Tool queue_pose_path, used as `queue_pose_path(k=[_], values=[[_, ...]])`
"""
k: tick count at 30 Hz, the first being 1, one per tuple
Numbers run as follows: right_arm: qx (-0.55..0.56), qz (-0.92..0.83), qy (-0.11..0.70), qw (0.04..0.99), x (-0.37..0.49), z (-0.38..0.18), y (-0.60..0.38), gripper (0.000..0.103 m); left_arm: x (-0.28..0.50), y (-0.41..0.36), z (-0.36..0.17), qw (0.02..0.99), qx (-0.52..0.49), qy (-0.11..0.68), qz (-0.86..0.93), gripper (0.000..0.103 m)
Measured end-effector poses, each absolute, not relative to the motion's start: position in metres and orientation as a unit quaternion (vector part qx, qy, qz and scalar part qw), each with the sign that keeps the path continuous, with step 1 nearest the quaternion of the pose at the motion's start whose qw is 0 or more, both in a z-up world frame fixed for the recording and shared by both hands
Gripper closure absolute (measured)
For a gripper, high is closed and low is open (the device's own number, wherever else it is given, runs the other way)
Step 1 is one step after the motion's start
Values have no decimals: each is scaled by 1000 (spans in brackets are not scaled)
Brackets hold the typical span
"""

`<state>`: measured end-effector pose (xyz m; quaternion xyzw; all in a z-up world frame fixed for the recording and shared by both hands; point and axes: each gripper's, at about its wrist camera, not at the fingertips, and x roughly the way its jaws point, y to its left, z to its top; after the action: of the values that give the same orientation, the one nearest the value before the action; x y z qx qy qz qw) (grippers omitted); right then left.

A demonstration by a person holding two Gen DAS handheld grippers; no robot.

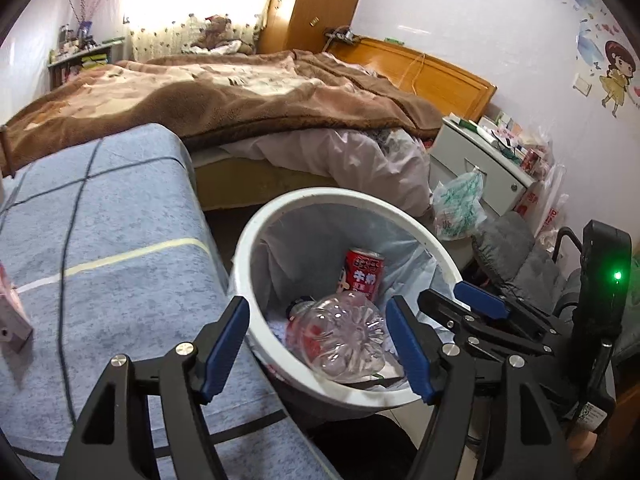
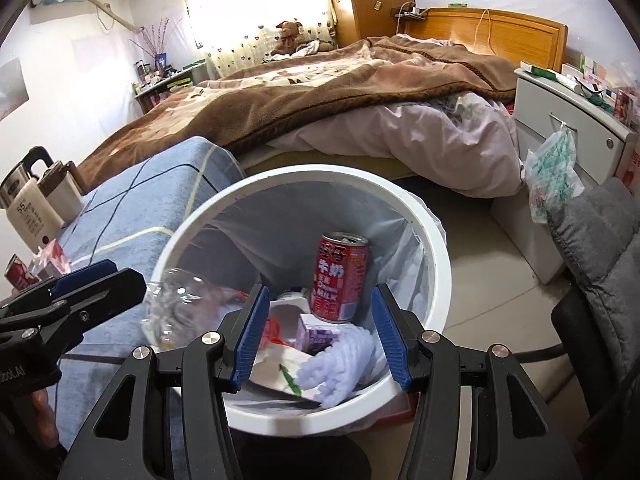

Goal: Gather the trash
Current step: 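Carry the bottle and red can over the wastebasket and open both tools, then move both tools back toward the cup and pink carton on the table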

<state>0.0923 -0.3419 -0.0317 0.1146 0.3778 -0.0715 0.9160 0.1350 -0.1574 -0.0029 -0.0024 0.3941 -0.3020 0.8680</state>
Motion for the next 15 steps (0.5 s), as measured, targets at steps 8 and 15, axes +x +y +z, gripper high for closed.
queue_pose_path(k=[8, 15], values=[[116, -57, 362, 923, 87, -20, -325, 49, 126, -133, 8, 884, -6, 372, -282, 31], [111, -37, 350, 929, 86, -11, -306, 49, 122, -107, 11, 892, -16, 364, -267, 31]])
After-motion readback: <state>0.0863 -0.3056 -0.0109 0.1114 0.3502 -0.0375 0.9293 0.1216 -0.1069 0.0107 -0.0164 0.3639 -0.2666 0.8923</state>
